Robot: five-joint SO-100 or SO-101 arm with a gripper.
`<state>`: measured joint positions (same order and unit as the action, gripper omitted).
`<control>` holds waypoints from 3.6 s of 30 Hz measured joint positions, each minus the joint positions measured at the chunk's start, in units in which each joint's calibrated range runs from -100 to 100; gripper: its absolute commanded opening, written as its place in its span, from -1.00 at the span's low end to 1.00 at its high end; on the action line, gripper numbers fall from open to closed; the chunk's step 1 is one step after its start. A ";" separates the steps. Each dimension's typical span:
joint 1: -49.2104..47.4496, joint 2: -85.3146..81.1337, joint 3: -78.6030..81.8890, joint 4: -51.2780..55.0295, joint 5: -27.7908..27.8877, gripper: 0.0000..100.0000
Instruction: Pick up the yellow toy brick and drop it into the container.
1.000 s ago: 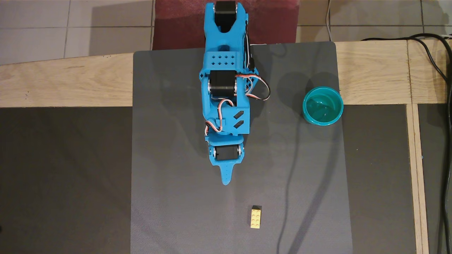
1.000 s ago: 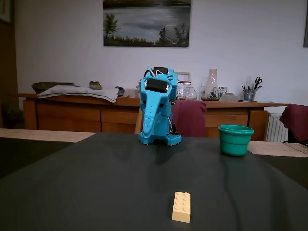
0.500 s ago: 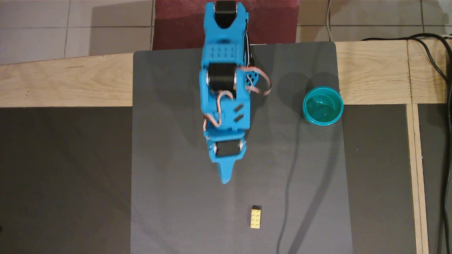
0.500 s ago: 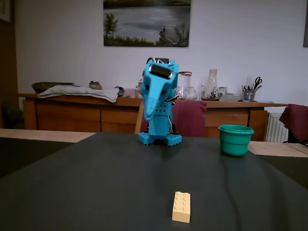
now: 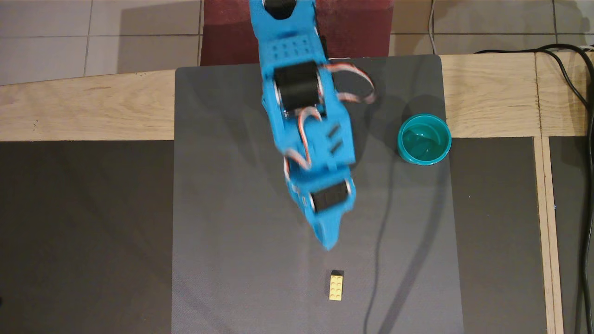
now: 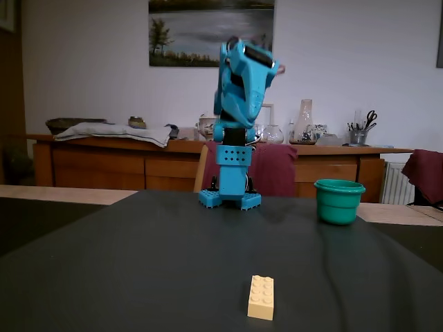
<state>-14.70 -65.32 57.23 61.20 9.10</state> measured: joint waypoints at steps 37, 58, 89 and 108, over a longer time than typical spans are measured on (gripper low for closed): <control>-0.22 58.14 -25.65 -9.06 30.83 -1.00; 0.37 59.24 -25.65 -10.47 33.37 -0.59; 1.63 69.19 -25.65 -14.69 36.70 -0.60; 2.08 69.44 -25.65 -19.45 37.55 -0.60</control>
<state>-12.62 4.12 31.58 41.75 46.64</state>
